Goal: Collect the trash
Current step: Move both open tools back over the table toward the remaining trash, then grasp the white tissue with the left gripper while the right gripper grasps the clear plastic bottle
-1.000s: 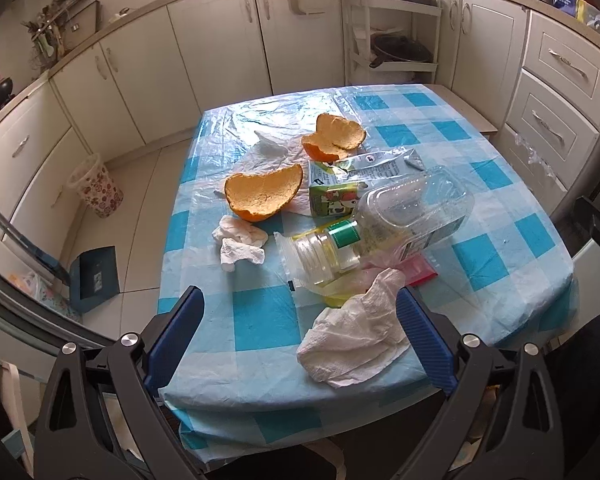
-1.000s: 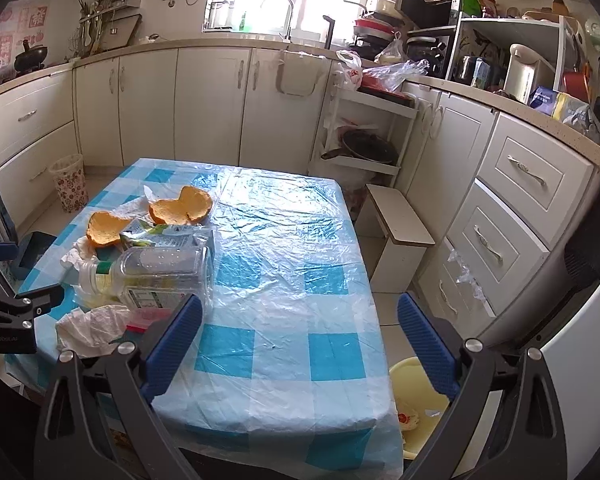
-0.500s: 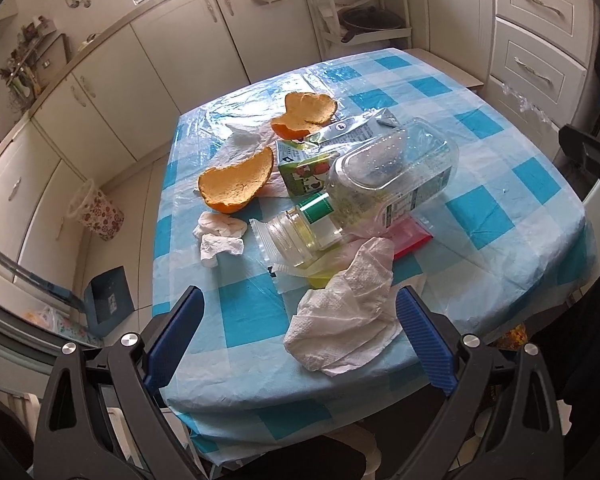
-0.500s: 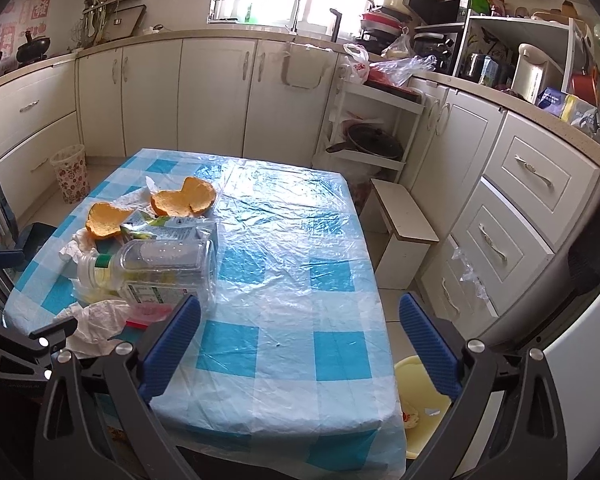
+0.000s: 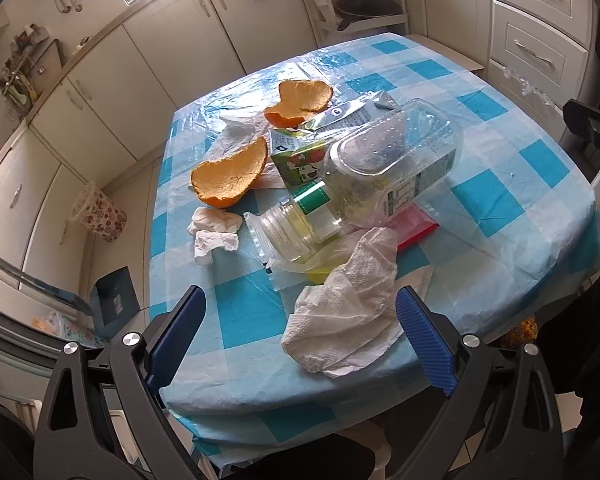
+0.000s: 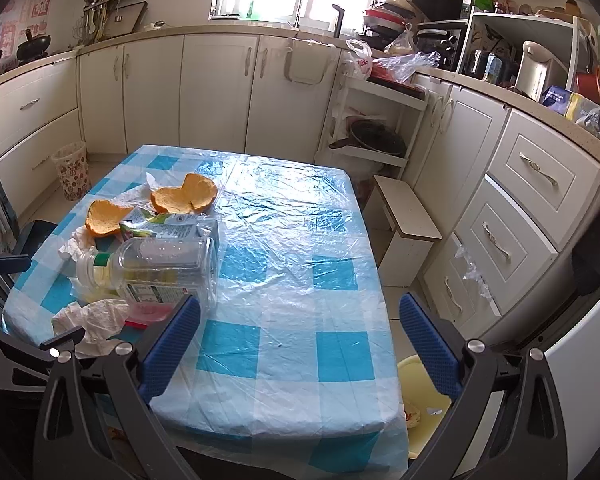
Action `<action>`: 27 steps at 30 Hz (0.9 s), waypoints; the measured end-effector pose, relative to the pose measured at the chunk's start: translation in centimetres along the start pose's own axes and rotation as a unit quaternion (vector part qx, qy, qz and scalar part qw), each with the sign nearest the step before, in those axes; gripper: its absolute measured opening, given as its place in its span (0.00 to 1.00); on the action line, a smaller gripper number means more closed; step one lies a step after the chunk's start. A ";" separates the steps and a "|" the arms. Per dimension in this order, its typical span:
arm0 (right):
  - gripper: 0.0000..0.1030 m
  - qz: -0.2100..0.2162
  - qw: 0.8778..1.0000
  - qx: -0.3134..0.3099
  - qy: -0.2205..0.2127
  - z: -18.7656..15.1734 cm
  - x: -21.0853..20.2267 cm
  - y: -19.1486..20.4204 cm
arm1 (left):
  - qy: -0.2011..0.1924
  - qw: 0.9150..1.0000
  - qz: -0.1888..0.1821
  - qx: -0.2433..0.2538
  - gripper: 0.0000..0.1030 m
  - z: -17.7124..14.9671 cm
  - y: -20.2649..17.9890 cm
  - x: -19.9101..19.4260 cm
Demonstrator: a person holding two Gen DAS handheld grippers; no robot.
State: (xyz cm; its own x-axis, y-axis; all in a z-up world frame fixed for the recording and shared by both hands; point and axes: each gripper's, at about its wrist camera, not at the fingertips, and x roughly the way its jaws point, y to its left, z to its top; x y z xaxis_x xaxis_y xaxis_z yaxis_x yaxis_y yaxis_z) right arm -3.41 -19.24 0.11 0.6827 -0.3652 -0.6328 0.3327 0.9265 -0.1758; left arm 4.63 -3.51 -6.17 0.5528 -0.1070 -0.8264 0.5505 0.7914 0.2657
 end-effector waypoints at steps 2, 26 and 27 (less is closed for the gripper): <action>0.93 0.001 1.000 0.003 0.002 0.0 0.1 -0.2 | 0.006 1.000 0.000 -0.024 0.82 0.1 1.1 0.3; 0.93 0.095 0.995 -0.026 0.029 0.8 3.6 2.3 | 0.087 0.992 -0.081 -0.033 0.12 -0.1 0.6 3.9; 0.93 0.109 0.993 -0.028 0.028 1.0 3.8 2.3 | 0.084 0.991 -0.095 -0.044 0.11 0.0 1.2 3.6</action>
State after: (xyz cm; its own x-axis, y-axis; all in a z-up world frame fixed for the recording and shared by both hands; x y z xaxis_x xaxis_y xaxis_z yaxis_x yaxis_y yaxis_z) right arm 0.56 -18.53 -1.95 0.6967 -0.1505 -0.7014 0.1428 0.9873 -0.0700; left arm 7.26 -2.97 -8.84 0.3289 -0.1637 -0.9301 0.5736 0.8170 0.0590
